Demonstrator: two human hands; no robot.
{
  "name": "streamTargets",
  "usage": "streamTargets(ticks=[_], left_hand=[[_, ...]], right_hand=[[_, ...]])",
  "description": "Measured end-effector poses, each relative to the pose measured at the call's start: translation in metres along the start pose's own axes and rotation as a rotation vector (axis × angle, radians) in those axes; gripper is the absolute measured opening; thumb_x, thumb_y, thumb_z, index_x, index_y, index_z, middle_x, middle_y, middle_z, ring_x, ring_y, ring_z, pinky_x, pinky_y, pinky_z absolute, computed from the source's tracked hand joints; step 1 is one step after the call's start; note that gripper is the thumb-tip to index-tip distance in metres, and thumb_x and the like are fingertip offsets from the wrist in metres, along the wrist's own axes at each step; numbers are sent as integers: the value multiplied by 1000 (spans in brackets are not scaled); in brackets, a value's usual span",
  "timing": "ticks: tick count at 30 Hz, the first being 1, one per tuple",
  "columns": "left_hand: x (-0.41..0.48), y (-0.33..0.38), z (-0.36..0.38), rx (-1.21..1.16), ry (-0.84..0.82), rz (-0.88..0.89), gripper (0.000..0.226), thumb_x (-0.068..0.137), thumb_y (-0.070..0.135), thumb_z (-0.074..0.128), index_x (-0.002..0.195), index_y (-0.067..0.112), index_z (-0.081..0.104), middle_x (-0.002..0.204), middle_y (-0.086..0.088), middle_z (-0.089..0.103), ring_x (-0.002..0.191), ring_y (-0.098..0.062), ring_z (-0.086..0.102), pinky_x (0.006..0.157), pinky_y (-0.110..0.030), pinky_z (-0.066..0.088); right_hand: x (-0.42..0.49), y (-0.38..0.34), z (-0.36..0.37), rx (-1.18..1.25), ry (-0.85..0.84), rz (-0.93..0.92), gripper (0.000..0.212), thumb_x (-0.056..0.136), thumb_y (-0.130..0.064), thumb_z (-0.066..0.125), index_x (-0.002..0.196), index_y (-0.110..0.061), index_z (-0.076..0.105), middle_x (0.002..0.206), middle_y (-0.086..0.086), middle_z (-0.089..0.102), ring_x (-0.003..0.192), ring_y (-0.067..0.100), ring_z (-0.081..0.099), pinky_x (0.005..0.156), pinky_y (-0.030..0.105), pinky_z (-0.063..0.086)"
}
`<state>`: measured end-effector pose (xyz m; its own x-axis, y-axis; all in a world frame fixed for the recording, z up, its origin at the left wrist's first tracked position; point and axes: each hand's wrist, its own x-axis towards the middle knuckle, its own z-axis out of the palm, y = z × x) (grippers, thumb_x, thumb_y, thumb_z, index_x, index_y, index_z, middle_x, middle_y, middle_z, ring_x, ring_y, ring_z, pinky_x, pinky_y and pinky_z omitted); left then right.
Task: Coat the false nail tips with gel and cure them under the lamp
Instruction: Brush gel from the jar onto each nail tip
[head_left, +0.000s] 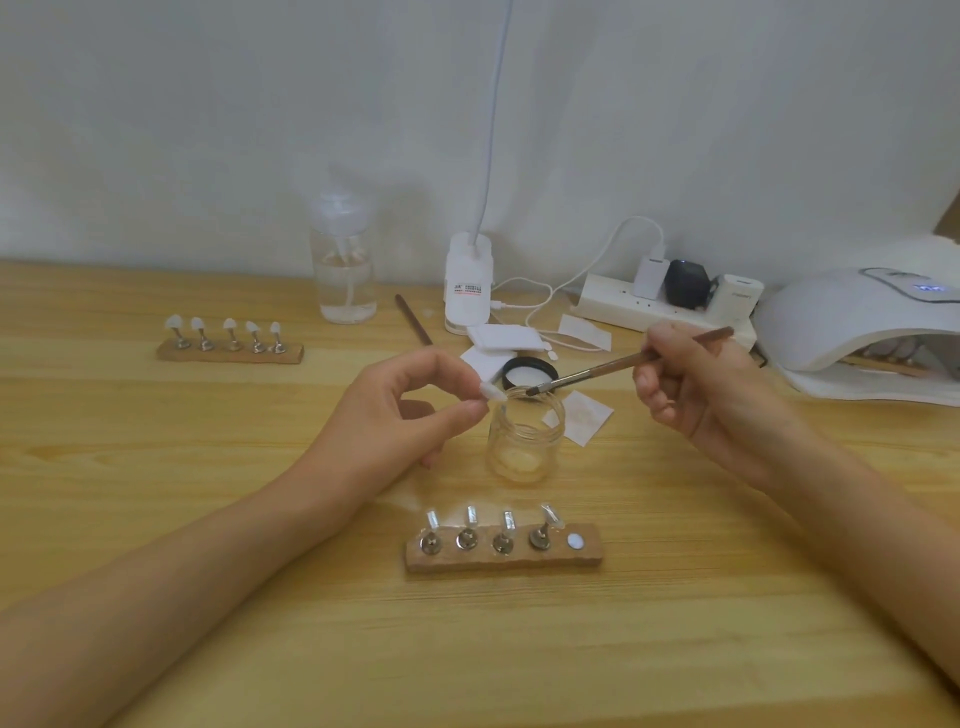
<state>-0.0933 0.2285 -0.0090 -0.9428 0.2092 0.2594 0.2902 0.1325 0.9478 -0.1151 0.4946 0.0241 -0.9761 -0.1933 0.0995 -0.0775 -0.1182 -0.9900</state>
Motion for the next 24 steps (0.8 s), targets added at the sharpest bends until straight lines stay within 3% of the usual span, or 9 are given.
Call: streamTargets(ticks=[3, 10, 18, 24], left_hand=[[1, -1, 0, 28, -7, 4, 8, 84, 15, 75, 84, 21, 70, 97, 6, 70, 50, -8, 50, 50, -14, 42], [1, -3, 1, 63, -35, 31, 13, 85, 13, 75, 81, 23, 68, 95, 10, 68, 52, -7, 49, 52, -15, 44], [0, -2, 1, 90, -33, 36, 12, 83, 14, 77, 81, 23, 69, 93, 11, 67, 52, -8, 48, 52, -16, 43], [0, -2, 1, 98, -27, 40, 14, 82, 13, 77, 77, 22, 69, 88, 15, 69, 53, -11, 45, 49, -17, 41]], right_hand=[[0, 9, 0, 123, 38, 65, 19, 83, -29, 64, 70, -19, 75, 63, 1, 63, 51, 6, 58, 44, 14, 49], [0, 19, 7, 316, 41, 176, 18, 82, -28, 65, 71, -16, 74, 62, -1, 59, 48, 4, 53, 41, 11, 47], [-4, 25, 18, 230, 57, 1, 21, 89, -23, 57, 72, -19, 45, 56, -4, 49, 47, 6, 41, 41, 15, 35], [-4, 27, 21, 165, 70, -64, 23, 87, -25, 57, 71, -18, 42, 55, -3, 50, 47, 7, 43, 43, 16, 36]])
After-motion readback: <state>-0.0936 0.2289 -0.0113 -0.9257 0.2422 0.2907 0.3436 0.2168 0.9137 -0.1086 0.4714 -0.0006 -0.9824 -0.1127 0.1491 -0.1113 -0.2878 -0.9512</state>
